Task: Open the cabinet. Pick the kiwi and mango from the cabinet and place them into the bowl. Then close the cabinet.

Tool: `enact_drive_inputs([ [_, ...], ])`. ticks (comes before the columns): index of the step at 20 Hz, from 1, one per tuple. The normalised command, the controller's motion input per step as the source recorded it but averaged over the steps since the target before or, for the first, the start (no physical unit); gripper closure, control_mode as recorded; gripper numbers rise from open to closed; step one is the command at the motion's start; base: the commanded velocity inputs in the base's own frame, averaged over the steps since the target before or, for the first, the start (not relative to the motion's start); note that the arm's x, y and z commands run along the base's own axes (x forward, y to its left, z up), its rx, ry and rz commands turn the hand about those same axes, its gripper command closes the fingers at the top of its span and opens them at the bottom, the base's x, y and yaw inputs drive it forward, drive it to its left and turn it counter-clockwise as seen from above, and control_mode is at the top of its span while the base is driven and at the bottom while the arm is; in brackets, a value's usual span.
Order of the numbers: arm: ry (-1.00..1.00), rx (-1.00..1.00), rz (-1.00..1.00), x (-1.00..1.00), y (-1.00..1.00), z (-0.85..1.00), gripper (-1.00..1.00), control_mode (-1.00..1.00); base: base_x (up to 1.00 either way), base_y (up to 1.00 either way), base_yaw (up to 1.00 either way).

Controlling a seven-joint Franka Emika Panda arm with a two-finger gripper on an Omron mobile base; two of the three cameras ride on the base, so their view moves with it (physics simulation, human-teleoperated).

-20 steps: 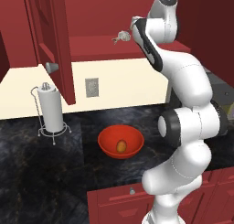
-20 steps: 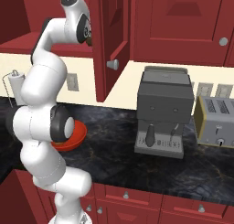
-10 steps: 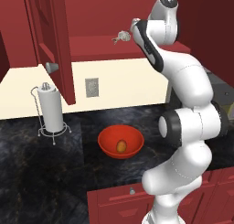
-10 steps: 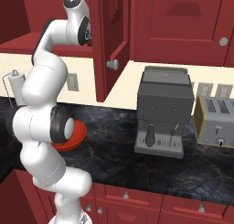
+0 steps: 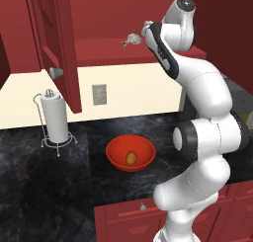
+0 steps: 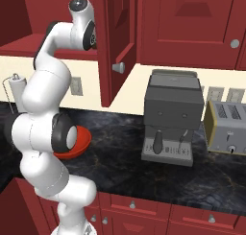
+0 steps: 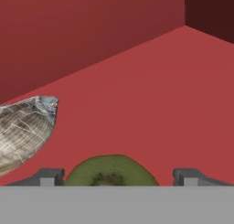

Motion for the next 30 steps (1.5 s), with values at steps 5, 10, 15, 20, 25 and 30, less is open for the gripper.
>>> enact_drive_inputs([
  [5,0.0,0.03,0.0,0.0,0.02,-0.07,1.0,-1.0,0.0,0.0,0.0],
  [10,0.0,0.0,0.0,-0.15,0.0,0.0,1.0,-1.0,0.0,0.0,0.0],
  [15,-0.08,0.0,0.0,-0.92,0.04,0.0,1.0,-1.0,0.0,0.0,0.0],
  [20,-0.15,0.0,0.02,-1.0,0.11,0.0,1.0,-1.0,0.0,0.0,0.0],
  [25,-0.05,0.01,0.01,-1.0,0.1,0.0,1.0,-1.0,0.0,0.0,0.0],
  [30,0.05,0.01,0.0,-1.0,0.15,0.16,1.0,-1.0,0.0,0.0,0.0],
])
